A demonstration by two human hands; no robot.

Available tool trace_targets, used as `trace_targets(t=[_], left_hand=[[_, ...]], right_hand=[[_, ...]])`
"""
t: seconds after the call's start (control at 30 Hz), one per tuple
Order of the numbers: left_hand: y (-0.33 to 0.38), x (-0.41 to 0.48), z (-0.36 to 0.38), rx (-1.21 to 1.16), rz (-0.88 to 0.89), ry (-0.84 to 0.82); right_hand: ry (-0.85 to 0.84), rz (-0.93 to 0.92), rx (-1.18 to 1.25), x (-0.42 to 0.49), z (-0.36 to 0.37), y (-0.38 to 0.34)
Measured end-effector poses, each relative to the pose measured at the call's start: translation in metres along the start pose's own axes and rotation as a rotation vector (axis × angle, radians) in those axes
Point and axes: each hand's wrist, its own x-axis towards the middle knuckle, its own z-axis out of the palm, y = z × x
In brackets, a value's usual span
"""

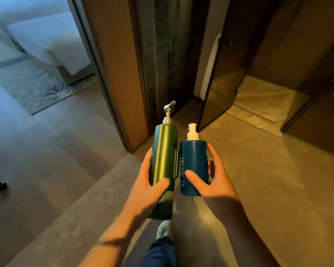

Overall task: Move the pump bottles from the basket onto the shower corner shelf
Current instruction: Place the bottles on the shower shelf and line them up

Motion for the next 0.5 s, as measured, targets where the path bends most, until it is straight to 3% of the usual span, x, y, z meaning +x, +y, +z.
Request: trace_targets(t=[0.17, 0.5], left_hand=[[0.010, 0.085, 0.007, -0.092, 0.028, -0.106], [0.002, 0.218, 0.029, -0.077, -0.075, -0.256]], right_hand=[[0.119, -0.015, -0.170, 0.069, -0.019, -0.009], [0.270, 0.068, -0.226, 0.169, -0.041, 0.009]])
